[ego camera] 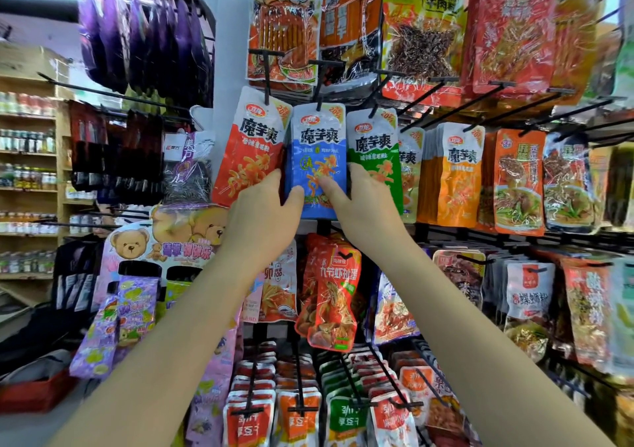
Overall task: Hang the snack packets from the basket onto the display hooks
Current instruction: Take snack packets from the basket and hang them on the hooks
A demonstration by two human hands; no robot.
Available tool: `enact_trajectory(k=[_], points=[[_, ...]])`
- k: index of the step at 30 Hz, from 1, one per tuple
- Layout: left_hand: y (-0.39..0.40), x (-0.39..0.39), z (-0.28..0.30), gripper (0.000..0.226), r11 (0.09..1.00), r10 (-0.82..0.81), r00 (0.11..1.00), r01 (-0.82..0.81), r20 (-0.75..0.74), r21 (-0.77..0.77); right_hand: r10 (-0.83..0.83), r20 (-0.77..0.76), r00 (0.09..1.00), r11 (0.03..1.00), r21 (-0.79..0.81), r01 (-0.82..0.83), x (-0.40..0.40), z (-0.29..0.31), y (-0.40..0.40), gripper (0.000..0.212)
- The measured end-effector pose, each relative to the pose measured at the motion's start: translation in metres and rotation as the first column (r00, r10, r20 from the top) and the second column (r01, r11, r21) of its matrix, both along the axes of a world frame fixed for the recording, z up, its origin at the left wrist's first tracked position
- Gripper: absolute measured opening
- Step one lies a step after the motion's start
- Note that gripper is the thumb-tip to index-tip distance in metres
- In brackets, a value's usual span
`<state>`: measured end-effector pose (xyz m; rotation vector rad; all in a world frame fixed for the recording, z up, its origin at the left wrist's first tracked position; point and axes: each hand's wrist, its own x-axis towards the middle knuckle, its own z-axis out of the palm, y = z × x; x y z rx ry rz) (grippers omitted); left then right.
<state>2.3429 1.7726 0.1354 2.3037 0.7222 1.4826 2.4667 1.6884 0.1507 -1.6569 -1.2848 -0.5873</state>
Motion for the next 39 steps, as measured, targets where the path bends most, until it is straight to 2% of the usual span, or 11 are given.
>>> enact_trajectory(k=[2,6,9,13,19,23,31,35,39], points=[[0.003,0.001,0.003,0.055,0.998,-0.044,0.998,0.043,-0.044,-0.038,0.046,-0.058,0.997,0.998,-0.028,-0.047,-0.002,0.002,0.001,0.041],[0.009,0.004,0.010,0.019,0.969,-0.224,0.974,0.224,0.013,-0.104,0.079,-0.123,0.989,0.988,-0.124,-0.094,-0.006,0.007,0.003,0.039],[0.011,0.003,0.009,0.021,0.956,-0.277,0.960,0.280,0.047,-0.085,0.095,-0.135,0.986,0.981,-0.154,-0.116,-0.005,0.009,0.003,0.040],[0.016,0.002,0.010,0.022,0.938,-0.316,0.946,0.324,0.077,-0.127,0.137,-0.246,0.960,0.980,-0.110,-0.168,-0.001,0.014,0.001,0.045],[0.018,0.010,0.018,0.039,0.945,-0.292,0.954,0.275,-0.072,-0.179,0.149,-0.296,0.943,0.976,-0.112,-0.189,-0.002,0.017,0.005,0.038],[0.020,0.015,0.015,0.043,0.964,-0.253,0.958,0.237,-0.135,-0.122,0.126,-0.265,0.956,0.977,-0.132,-0.166,-0.003,0.015,0.005,0.039],[0.021,0.012,0.009,0.035,0.951,-0.300,0.954,0.299,-0.005,-0.075,0.156,-0.214,0.964,0.977,-0.107,-0.182,0.004,0.012,0.003,0.037],[0.021,0.011,0.008,0.034,0.961,-0.275,0.961,0.275,0.002,-0.024,0.155,-0.192,0.969,0.973,-0.138,-0.184,0.005,0.010,0.006,0.047],[0.025,0.007,0.010,0.041,0.953,-0.300,0.954,0.298,-0.018,-0.058,0.171,-0.183,0.968,0.974,-0.115,-0.193,0.008,0.010,0.004,0.046]])
